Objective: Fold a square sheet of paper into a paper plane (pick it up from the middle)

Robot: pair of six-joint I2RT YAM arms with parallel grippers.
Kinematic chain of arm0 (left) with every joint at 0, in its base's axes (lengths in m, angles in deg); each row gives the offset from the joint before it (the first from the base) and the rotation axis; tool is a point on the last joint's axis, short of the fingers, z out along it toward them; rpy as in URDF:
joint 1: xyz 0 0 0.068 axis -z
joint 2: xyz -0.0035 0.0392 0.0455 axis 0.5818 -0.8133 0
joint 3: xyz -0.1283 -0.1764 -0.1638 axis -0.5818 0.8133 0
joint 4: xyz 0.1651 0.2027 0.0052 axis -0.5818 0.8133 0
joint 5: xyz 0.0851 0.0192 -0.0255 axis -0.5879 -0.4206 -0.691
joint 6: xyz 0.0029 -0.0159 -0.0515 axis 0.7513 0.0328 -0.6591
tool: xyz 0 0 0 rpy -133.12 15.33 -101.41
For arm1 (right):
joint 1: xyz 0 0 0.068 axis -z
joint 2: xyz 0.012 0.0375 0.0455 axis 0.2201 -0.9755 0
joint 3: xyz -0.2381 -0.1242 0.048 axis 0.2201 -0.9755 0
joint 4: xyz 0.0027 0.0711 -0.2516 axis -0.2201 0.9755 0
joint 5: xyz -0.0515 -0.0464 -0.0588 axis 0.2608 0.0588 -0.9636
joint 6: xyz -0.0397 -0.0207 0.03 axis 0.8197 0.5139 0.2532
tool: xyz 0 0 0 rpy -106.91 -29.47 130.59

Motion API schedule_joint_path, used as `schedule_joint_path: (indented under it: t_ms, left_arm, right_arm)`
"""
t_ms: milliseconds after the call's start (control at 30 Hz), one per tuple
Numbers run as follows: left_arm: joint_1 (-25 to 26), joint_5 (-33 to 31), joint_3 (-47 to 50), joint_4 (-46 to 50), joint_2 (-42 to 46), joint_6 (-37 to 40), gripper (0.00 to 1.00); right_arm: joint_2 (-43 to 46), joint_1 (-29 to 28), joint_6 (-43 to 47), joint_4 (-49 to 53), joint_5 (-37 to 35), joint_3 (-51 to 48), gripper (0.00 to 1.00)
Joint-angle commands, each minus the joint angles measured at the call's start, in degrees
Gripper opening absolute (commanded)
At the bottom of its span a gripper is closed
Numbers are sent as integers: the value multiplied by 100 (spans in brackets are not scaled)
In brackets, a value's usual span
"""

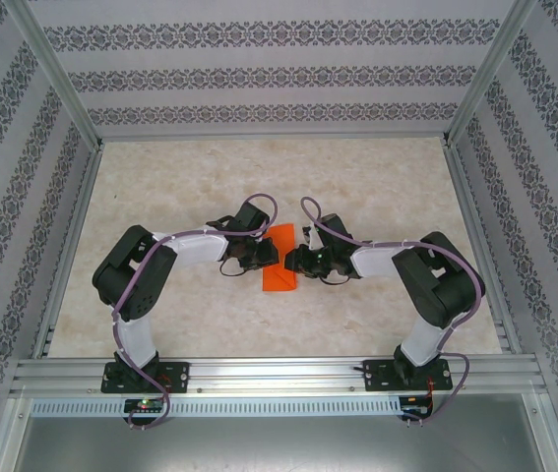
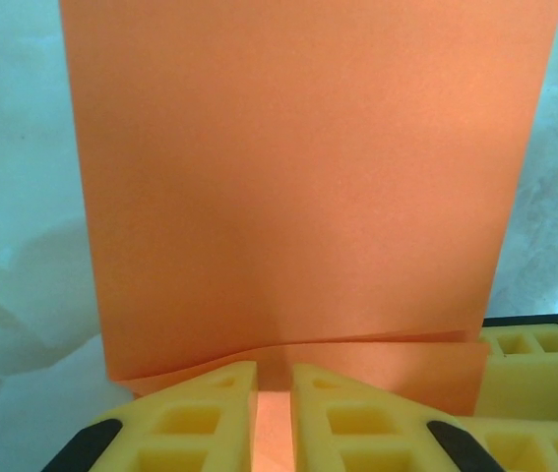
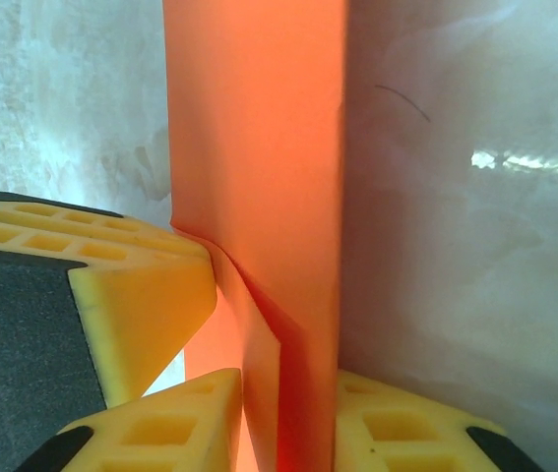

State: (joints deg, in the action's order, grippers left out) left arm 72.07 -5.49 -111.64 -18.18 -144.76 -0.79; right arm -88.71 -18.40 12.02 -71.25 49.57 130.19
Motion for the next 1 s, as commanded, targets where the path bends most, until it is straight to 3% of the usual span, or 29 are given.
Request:
schedule_joint_path:
  t_ms: [0,267,433,533,700,867,967]
  left_arm:
    - [-41,-7,-45,59,177,-15,18]
    - [-70,-395,57,100,847,-113,20]
    - [-177,-929,199,269,1545,-189,21]
    - [-284,-1257,332,377,1990,-273,22]
    - [-429,-1881,563,551,2613,-422,24]
    - [-599,-2335,825,663,3067,-622,26]
    - [-725,-2559,1024,705,3354,-732,27]
  right_arm:
    - [-33,-35,62,-273,149,-28,22]
    - [461,-18,107,126,25,-68,5]
    - [1185,-15,384,1076,-425,73,2]
    - [1722,-105,825,2507,-1283,478,1]
    - [2277,-466,1338,5174,-3677,1625,2]
    - [1989,-1088,1181,7339,-6095,2805,3]
    - [1474,-1359,978,8003,-6499,3288,3]
